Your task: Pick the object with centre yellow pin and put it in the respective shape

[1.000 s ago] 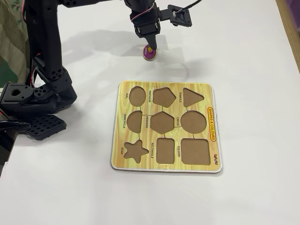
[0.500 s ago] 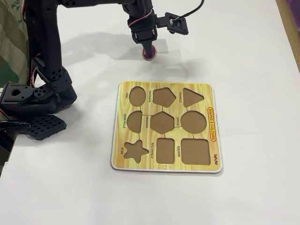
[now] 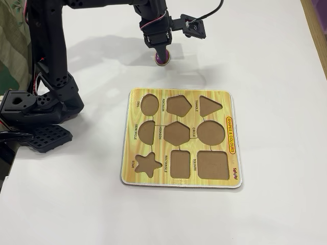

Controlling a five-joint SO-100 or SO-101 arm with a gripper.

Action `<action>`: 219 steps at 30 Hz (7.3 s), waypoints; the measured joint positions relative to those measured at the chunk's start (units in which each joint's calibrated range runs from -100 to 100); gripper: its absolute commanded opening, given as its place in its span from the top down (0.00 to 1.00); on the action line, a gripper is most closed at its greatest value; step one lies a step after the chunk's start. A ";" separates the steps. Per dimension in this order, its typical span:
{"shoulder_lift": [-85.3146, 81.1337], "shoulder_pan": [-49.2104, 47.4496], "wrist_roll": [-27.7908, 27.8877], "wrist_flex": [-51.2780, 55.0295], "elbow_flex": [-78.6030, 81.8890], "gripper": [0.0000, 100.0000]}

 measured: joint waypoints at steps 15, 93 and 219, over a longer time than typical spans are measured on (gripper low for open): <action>-0.09 0.00 1.98 -0.51 1.35 0.89; -15.29 15.43 6.76 3.77 12.32 0.94; -5.33 15.25 6.60 3.77 6.65 0.94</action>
